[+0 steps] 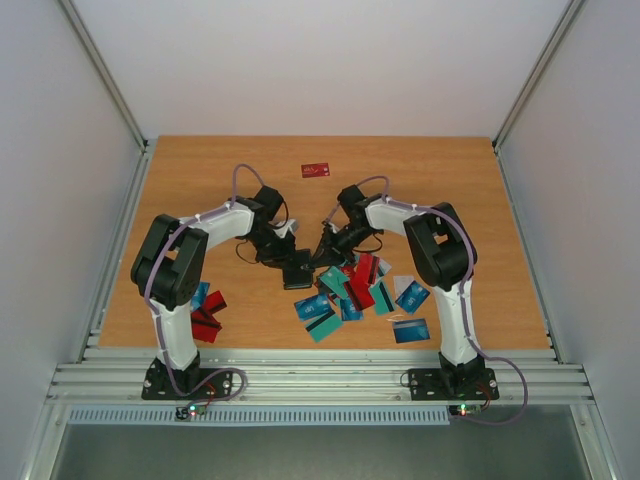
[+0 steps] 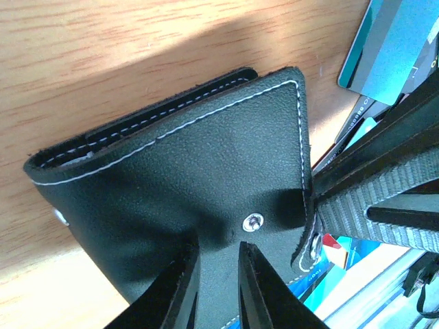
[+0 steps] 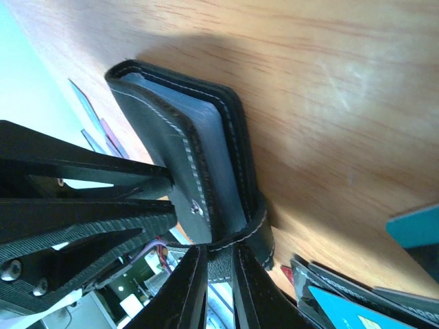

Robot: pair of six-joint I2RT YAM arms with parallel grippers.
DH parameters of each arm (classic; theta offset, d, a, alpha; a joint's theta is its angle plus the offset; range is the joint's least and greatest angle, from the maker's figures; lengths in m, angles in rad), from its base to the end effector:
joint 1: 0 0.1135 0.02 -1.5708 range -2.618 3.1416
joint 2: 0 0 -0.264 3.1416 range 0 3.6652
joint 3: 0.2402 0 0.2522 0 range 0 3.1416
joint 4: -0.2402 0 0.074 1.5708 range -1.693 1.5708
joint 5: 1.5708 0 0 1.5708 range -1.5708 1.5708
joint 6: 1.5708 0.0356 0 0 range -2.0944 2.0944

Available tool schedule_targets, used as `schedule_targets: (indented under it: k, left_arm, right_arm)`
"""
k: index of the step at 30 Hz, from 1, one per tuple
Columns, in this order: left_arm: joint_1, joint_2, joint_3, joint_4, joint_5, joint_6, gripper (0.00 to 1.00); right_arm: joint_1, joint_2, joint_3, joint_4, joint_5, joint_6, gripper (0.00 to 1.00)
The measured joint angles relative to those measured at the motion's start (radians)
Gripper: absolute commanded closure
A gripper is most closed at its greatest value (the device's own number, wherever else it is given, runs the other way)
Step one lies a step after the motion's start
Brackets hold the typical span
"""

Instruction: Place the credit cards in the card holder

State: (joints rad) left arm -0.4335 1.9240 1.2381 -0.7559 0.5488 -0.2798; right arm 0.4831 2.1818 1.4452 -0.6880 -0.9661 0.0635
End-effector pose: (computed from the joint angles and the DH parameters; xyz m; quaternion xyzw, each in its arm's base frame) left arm 0.3119 -0.1648 0.1490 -0.0912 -0.9564 0.2751 0.0363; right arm 0.3468 0.2150 0.1164 0.2171 -0.8568 -0.4635 0.0628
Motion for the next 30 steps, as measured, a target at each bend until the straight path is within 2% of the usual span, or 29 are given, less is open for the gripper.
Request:
schedule_targets:
  k: [30]
  left_arm:
    - [0.008, 0.000, 0.001, -0.017, -0.007, -0.004, 0.81]
  right_arm:
    - [0.031, 0.054, 0.078, -0.021, -0.020, 0.053, 0.89]
